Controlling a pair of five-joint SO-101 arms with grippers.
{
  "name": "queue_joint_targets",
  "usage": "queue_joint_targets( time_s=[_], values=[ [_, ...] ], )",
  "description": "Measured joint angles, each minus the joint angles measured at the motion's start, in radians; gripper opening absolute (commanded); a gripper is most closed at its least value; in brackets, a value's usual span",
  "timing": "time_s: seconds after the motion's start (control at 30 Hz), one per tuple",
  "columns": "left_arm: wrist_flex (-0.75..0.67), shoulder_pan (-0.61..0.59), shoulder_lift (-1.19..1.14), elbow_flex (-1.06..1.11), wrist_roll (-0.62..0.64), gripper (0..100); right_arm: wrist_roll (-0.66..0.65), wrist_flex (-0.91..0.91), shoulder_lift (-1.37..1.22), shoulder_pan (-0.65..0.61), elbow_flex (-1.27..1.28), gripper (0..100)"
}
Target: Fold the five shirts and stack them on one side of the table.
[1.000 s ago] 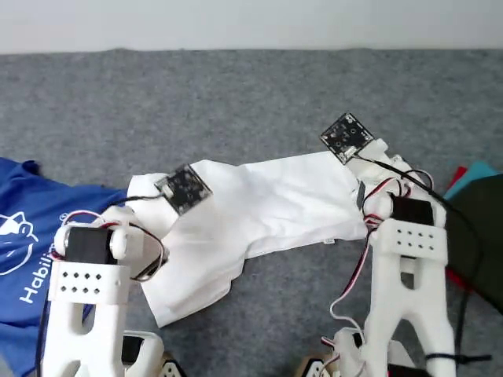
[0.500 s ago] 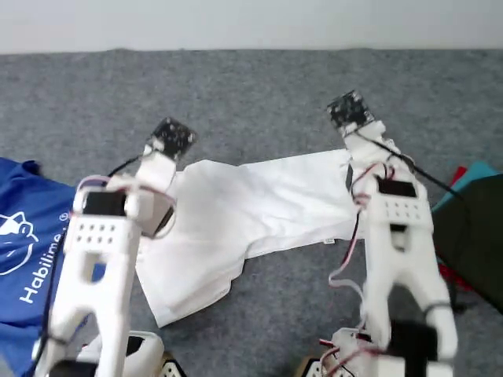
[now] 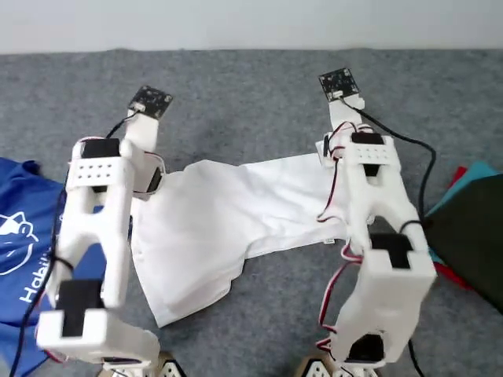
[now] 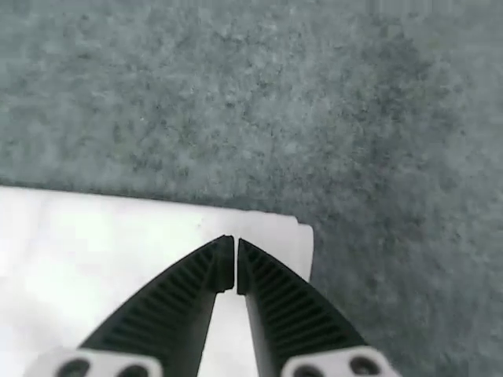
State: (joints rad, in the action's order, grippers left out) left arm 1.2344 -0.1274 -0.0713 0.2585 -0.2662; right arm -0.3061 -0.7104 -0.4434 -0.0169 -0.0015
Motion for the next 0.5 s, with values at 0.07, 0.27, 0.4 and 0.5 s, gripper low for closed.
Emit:
queue_joint_targets(
  time_s=[0.07, 0.27, 0.4, 0.5],
  values=[
    [-0.021, -0.003, -0.057, -0.003, 0.0, 4, 0.0, 0.0, -0.054, 0.002, -0.041, 1.2],
    [-0.094, -0.002, -0.233, -0.005, 0.0, 4, 0.0, 0.0, -0.144, 0.002, -0.1, 1.1],
    [-0.071, -0.031, -0.328, -0.091, 0.005, 3, 0.0, 0.0, -0.158, 0.02, -0.103, 0.9],
    [-0.044, -0.08, -0.358, -0.157, 0.003, 3, 0.002, 0.0, -0.164, 0.055, -0.104, 0.9]
  ],
)
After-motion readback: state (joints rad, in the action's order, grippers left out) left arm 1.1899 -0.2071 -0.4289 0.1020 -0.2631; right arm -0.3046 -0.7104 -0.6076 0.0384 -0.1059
